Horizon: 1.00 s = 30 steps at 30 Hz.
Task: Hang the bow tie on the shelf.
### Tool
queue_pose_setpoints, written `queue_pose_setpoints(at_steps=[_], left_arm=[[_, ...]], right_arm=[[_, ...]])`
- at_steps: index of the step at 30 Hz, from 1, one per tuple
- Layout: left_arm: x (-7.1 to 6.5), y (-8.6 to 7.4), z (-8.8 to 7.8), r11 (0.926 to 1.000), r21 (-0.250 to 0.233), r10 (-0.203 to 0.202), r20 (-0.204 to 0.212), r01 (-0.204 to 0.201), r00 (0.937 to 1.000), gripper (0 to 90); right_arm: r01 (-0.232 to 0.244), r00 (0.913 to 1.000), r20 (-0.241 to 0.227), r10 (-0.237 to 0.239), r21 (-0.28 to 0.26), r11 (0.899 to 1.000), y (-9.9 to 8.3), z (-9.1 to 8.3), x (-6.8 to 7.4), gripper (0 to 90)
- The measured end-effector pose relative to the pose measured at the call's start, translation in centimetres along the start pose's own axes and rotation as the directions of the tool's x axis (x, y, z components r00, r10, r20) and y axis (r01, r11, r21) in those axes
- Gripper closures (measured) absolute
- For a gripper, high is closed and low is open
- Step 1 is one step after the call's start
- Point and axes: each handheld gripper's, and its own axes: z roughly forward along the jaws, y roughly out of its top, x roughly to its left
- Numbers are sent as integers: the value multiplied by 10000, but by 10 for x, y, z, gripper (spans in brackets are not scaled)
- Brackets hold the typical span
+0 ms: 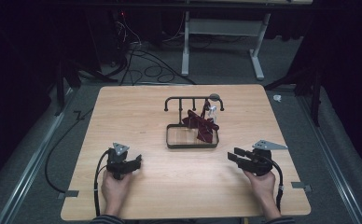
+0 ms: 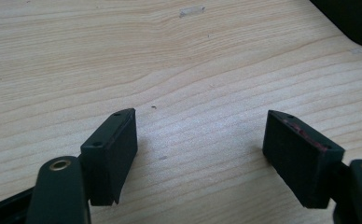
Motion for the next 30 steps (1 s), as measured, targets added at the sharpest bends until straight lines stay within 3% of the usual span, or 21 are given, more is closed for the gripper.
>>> queue_pose_setpoints(at_steps=[30], left_arm=[[0, 0, 0, 10000, 2, 0, 0, 0, 10000, 268]], right_arm=[[-210, 9987, 485, 175, 729, 9971, -21, 19, -7, 561]])
